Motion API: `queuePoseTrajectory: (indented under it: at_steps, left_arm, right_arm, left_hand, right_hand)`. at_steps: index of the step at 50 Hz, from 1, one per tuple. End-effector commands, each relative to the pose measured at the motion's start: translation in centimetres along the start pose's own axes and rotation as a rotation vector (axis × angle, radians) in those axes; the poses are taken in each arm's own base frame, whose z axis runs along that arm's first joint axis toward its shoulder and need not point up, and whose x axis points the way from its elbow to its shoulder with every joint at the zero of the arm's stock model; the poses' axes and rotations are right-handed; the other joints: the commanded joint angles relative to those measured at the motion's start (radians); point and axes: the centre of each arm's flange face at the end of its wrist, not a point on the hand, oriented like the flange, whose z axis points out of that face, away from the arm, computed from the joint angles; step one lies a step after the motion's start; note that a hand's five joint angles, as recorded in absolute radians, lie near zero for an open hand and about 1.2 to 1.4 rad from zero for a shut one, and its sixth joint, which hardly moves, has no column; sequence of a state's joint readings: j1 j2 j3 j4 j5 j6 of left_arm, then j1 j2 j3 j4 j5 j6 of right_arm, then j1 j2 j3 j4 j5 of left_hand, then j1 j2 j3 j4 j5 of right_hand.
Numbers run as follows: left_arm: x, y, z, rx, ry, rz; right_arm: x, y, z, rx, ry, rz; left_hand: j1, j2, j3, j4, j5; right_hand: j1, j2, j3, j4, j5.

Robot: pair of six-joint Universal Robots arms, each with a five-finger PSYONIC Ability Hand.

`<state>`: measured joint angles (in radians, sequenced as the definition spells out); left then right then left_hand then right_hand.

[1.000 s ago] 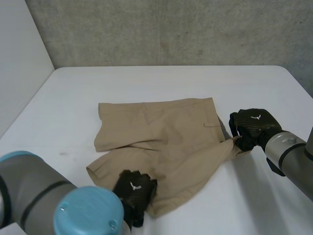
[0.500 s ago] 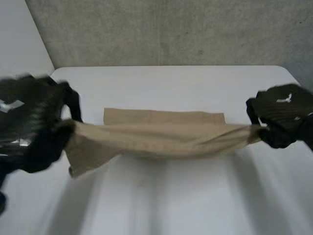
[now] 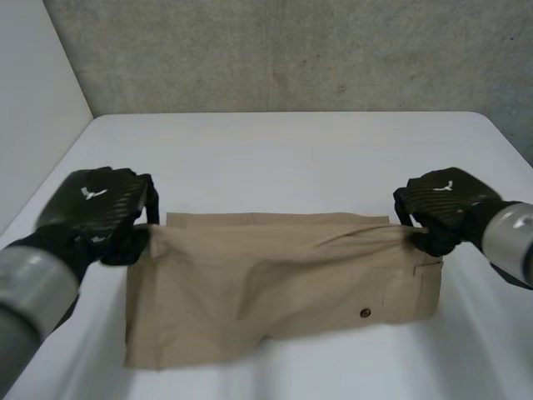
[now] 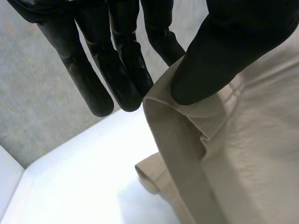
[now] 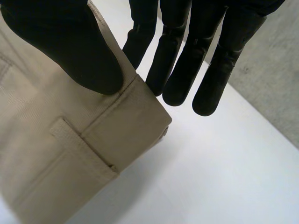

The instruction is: Fold the shorts.

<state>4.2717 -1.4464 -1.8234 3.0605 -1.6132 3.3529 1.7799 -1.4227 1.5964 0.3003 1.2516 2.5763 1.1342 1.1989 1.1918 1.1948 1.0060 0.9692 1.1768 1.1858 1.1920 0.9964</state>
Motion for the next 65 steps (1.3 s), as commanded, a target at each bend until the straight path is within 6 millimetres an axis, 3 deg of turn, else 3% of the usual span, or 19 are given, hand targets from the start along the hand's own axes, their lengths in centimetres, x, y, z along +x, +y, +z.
queuePoseTrajectory:
  at_steps: [1, 5, 11, 13, 19, 29, 30, 31, 32, 33, 40, 44, 45, 49, 53, 54, 55, 58, 65]
  left_arm:
    - [0.2, 2.5, 9.2, -0.037, -0.016, 0.003]
    - [0.6, 4.1, 13.8, -0.072, -0.016, 0.005]
    - [0.7, 5.5, 18.6, -0.073, -0.027, 0.004]
    - [0.3, 5.8, 20.2, -0.060, -0.043, 0.001]
    - [-1.4, 6.2, 22.5, -0.039, -0.115, 0.028]
    - [-1.4, 6.3, 24.2, 0.029, -0.205, 0.124]
    - [-1.3, 6.4, 24.1, 0.031, -0.204, 0.124]
    - [-1.2, 6.4, 24.1, 0.031, -0.198, 0.126]
    - [-0.8, 6.4, 23.9, 0.033, -0.183, 0.130]
    - [-0.5, 6.4, 23.8, 0.033, -0.176, 0.133]
    - [1.2, 4.8, 21.5, 0.042, -0.135, 0.144]
    - [1.0, 3.4, 19.1, 0.044, -0.131, 0.137]
    - [1.0, 3.0, 18.1, 0.041, -0.125, 0.136]
    - [1.6, 2.3, 14.7, 0.029, -0.097, 0.145]
    - [2.0, 2.5, 12.9, 0.014, -0.073, 0.149]
    - [2.3, 3.0, 10.9, -0.006, -0.039, 0.154]
    - [2.4, 3.1, 10.4, -0.010, -0.030, 0.156]
    - [2.8, 3.9, 9.0, -0.032, 0.010, 0.159]
    - [2.8, 5.7, 8.5, -0.075, 0.032, 0.158]
  right_arm:
    - [0.3, 0.9, 6.0, -0.001, 0.049, -0.019]
    - [0.7, 0.9, 8.9, 0.028, 0.128, -0.044]
    - [0.8, 1.3, 13.0, 0.101, 0.176, -0.069]
    - [0.7, 1.2, 13.4, 0.112, 0.177, -0.076]
    - [0.7, 0.9, 15.9, 0.212, 0.225, -0.105]
    - [0.5, 1.2, 18.4, 0.264, 0.238, -0.135]
    - [0.6, 1.0, 18.4, 0.275, 0.241, -0.136]
    - [0.9, 0.4, 18.4, 0.294, 0.249, -0.138]
    - [1.0, 0.2, 18.3, 0.299, 0.253, -0.139]
    - [1.2, -0.1, 18.1, 0.305, 0.258, -0.135]
    - [2.8, -3.4, 14.9, 0.369, 0.301, -0.083]
    - [2.7, -4.8, 10.3, 0.388, 0.286, 0.001]
    - [2.2, -4.4, 8.6, 0.350, 0.264, 0.022]
    - [1.4, -3.5, 7.2, 0.284, 0.232, 0.037]
    - [-0.4, 0.3, 5.2, 0.107, 0.161, 0.077]
    - [-0.7, 0.6, 5.0, 0.092, 0.153, 0.082]
    - [-0.9, 1.1, 4.7, 0.074, 0.148, 0.087]
    - [-1.9, 2.7, 4.3, 0.028, 0.119, 0.098]
    - [-2.3, 5.0, 4.6, 0.017, 0.105, 0.115]
  left_hand:
    - [0.262, 0.197, 0.204, 0.201, 0.216]
    - [0.262, 0.197, 0.204, 0.201, 0.216]
    - [0.262, 0.197, 0.204, 0.201, 0.216]
    - [0.262, 0.197, 0.204, 0.201, 0.216]
    - [0.262, 0.197, 0.204, 0.201, 0.216]
    - [0.262, 0.197, 0.204, 0.201, 0.216]
    - [0.120, 0.055, 0.062, 0.059, 0.074]
    - [-0.146, -0.211, -0.204, -0.206, -0.192]
    - [-0.739, -0.803, -0.796, -0.799, -0.785]
    - [-0.960, -1.024, -1.017, -1.020, -1.006]
    - [-0.959, -1.024, -1.016, -1.019, -1.005]
    - [-0.959, -1.024, -1.016, -1.019, -1.005]
    - [-0.959, -1.024, -1.016, -1.019, -1.005]
    - [-0.956, -1.021, -1.014, -1.017, -1.002]
    - [-0.953, -1.018, -1.011, -1.014, -0.999]
    - [-0.947, -1.012, -1.005, -1.008, -0.993]
    - [-0.947, -1.012, -1.005, -1.008, -0.993]
    - [-0.944, -1.009, -1.002, -1.005, -0.991]
    - [-0.938, -1.003, -0.996, -0.999, -0.985]
  right_hand:
    - [0.427, 0.219, 0.210, 0.204, 0.225]
    - [0.427, 0.219, 0.210, 0.204, 0.225]
    - [0.427, 0.219, 0.210, 0.204, 0.225]
    - [0.427, 0.219, 0.210, 0.204, 0.225]
    - [0.427, 0.219, 0.210, 0.204, 0.225]
    - [0.427, 0.219, 0.210, 0.204, 0.225]
    - [0.265, 0.058, 0.049, 0.043, 0.064]
    - [-0.352, -0.560, -0.569, -0.575, -0.554]
    - [-0.658, -0.866, -0.875, -0.881, -0.860]
    - [-0.795, -1.002, -1.011, -1.017, -0.996]
    - [-0.795, -1.002, -1.011, -1.017, -0.996]
    - [-0.795, -1.002, -1.011, -1.017, -0.996]
    - [-0.795, -1.002, -1.011, -1.017, -0.996]
    - [-0.795, -1.002, -1.011, -1.017, -0.996]
    - [-0.759, -0.966, -0.975, -0.982, -0.961]
    - [-0.726, -0.934, -0.943, -0.949, -0.928]
    - [-0.705, -0.913, -0.922, -0.928, -0.907]
    - [-0.594, -0.802, -0.811, -0.817, -0.796]
    - [-0.403, -0.611, -0.620, -0.626, -0.605]
